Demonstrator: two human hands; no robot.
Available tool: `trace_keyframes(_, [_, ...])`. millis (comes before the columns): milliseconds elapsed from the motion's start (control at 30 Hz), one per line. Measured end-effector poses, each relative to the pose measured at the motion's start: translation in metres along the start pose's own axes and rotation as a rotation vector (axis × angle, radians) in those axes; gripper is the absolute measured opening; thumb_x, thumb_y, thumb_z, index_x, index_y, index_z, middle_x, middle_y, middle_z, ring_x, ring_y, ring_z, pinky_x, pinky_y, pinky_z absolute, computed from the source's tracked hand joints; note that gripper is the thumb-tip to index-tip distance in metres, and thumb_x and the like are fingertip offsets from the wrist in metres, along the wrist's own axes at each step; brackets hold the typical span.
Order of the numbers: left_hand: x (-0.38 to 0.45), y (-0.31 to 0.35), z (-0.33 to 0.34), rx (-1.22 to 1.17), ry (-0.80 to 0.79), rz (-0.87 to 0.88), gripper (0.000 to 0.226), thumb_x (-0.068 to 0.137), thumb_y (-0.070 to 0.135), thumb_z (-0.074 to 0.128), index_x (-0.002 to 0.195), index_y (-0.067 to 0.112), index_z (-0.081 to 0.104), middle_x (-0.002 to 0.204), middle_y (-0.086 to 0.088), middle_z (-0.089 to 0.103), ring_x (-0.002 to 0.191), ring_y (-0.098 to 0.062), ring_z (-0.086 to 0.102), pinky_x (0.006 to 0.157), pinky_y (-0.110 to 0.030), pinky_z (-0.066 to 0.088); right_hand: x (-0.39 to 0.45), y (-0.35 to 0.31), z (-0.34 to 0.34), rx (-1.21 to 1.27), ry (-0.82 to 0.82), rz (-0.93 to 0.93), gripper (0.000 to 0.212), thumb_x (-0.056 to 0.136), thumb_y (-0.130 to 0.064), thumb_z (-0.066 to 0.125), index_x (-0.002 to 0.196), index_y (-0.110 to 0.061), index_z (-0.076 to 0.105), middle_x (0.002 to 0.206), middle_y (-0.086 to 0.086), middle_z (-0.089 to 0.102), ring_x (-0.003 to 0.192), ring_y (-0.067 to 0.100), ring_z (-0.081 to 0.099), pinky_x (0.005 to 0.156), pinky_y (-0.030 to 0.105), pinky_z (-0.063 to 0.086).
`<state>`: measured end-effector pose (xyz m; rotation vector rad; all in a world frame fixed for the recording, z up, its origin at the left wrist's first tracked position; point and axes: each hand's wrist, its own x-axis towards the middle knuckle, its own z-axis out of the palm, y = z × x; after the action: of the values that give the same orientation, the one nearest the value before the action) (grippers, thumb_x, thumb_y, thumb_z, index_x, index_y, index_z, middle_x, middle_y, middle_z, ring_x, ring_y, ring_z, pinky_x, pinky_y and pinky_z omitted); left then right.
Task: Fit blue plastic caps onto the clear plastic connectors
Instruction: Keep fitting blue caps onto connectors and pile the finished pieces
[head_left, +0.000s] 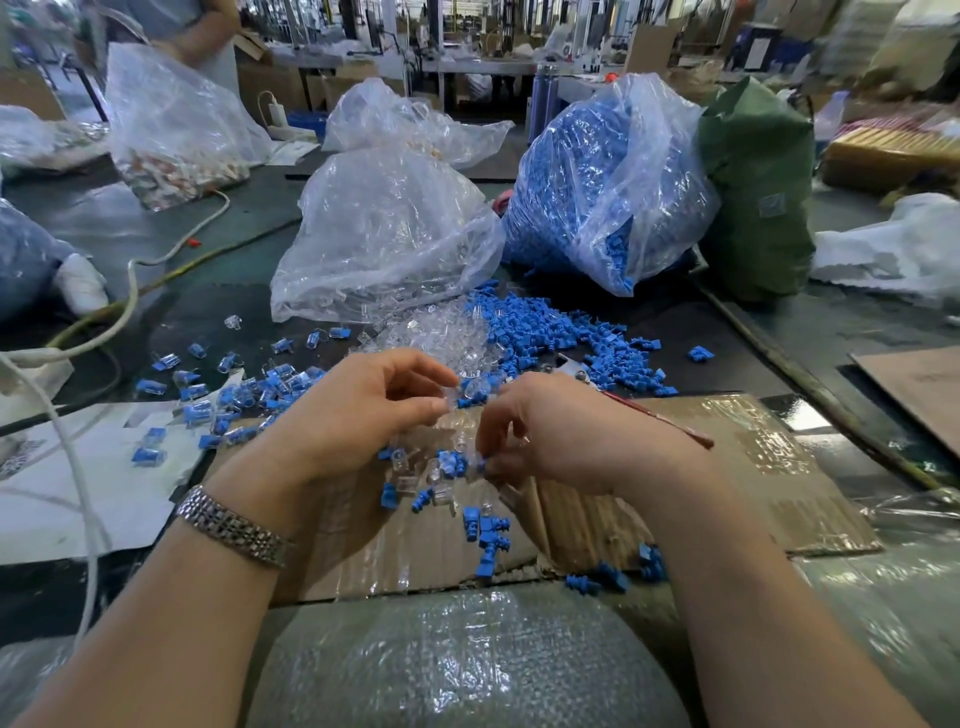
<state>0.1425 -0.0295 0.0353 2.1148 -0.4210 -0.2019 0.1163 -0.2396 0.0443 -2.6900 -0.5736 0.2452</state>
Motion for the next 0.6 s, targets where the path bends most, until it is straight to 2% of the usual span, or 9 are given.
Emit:
trace_keyframes(100, [0.001,0.001,-0.002,-0.074,-0.007,-0.007,0.014,0.094,0.013,0.068,0.102,0.024,0.073,0.087,0.008,0.077,0.079,-0.002,0.071,0.069,-0.012,0.053,-0.005,0.007,-0.010,0.121,0.157,0.039,0.006,0.093,-0.028,0.072,0.098,-0.025,0.072,0.087,-0.014,0.069,0.081,-0.003,0.063,0.075,0.017,0.048])
trace_keyframes(200, [0.000,0.001,-0.003,-0.197,-0.032,-0.050,0.014,0.095,0.013,0.067,0.102,0.021,0.076,0.091,-0.002,0.078,0.082,-0.010,0.072,0.071,-0.017,0.056,-0.009,0.012,-0.019,0.308,0.323,0.036,0.003,0.091,-0.023,0.076,0.091,-0.026,0.076,0.076,-0.012,0.073,0.072,-0.003,0.067,0.072,0.012,0.052])
trace_keyframes(300, [0.000,0.002,-0.002,-0.340,-0.033,-0.081,0.017,0.088,0.016,0.070,0.103,0.016,0.077,0.099,-0.010,0.077,0.087,-0.018,0.071,0.074,-0.021,0.059,-0.009,0.015,-0.018,0.374,0.385,0.032,0.006,0.089,-0.020,0.077,0.091,-0.026,0.079,0.072,-0.014,0.072,0.071,-0.005,0.067,0.070,0.008,0.050])
trace_keyframes(433, [-0.001,0.004,0.000,-0.541,-0.028,-0.089,0.022,0.076,0.017,0.072,0.095,0.013,0.081,0.099,-0.013,0.078,0.083,-0.014,0.071,0.072,-0.020,0.060,-0.007,0.011,-0.015,0.406,0.514,-0.047,0.004,0.087,-0.020,0.079,0.089,-0.024,0.079,0.069,-0.018,0.069,0.066,-0.005,0.063,0.065,0.007,0.044])
trace_keyframes(533, [0.000,0.004,0.001,-0.546,-0.043,-0.091,0.020,0.077,0.015,0.073,0.096,0.014,0.081,0.097,-0.013,0.077,0.084,-0.015,0.071,0.077,-0.023,0.060,-0.005,0.005,-0.013,0.411,0.529,-0.138,0.005,0.088,-0.019,0.079,0.087,-0.023,0.076,0.070,-0.016,0.069,0.066,-0.002,0.061,0.066,0.011,0.044])
trace_keyframes(600, [0.000,0.004,0.000,-0.519,-0.053,-0.088,0.020,0.079,0.014,0.072,0.098,0.014,0.080,0.099,-0.014,0.077,0.086,-0.017,0.072,0.078,-0.024,0.061,-0.005,0.001,-0.011,0.355,0.513,-0.166,0.005,0.089,-0.018,0.077,0.088,-0.022,0.075,0.075,-0.014,0.070,0.073,0.001,0.065,0.070,0.016,0.049])
